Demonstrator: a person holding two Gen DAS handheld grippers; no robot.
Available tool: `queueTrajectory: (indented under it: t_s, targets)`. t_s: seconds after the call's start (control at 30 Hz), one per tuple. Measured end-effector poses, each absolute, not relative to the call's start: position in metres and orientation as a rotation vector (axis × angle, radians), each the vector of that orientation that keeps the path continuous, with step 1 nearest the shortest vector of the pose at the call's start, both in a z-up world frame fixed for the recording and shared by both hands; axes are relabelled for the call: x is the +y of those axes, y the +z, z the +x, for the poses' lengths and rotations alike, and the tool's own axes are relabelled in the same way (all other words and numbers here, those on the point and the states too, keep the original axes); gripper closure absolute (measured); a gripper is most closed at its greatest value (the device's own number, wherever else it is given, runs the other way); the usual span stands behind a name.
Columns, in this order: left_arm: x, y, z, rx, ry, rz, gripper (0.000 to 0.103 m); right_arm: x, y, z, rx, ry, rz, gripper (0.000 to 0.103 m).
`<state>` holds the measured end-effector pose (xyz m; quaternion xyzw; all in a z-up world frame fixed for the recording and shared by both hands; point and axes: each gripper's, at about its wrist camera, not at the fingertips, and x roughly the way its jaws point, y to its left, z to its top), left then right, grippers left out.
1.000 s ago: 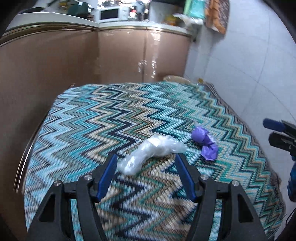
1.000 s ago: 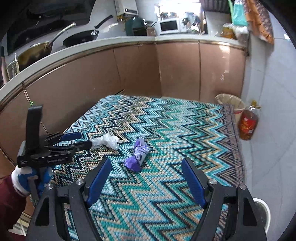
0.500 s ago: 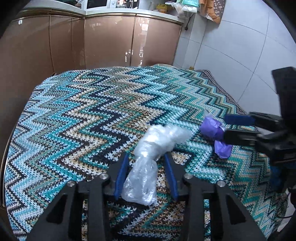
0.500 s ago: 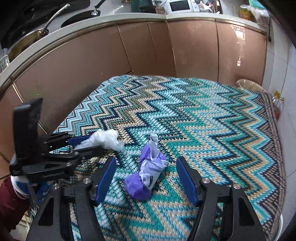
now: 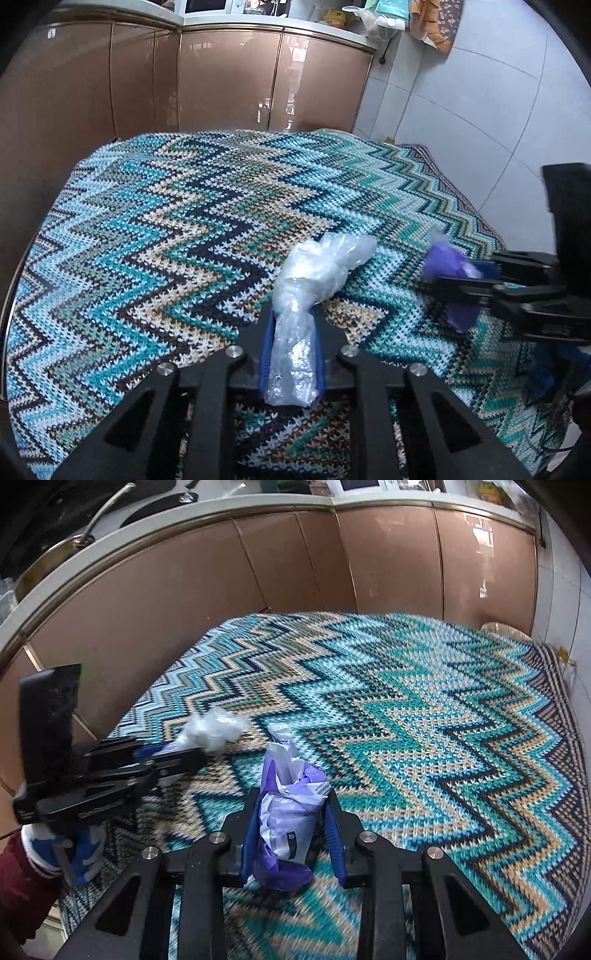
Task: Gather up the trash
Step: 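Carry the clear wrapper and purple glove over the white bin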
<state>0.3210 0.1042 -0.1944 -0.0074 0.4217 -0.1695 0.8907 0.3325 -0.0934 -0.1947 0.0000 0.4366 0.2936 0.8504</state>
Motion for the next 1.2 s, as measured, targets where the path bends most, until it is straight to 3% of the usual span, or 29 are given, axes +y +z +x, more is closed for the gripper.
queueTrajectory:
  t_s: [0.73,1.2]
  targets:
    - [0.060,-0.132,0.235,0.757,-0.363,0.025,0.086,-0.191,-0.124,0.192,0.767,0.444,0.067,0.073]
    - [-0.058,-0.116,0.198,0.777,-0.495,0.197,0.086,-0.301,-0.128,0.138,0.676,0.249,0.140,0.073]
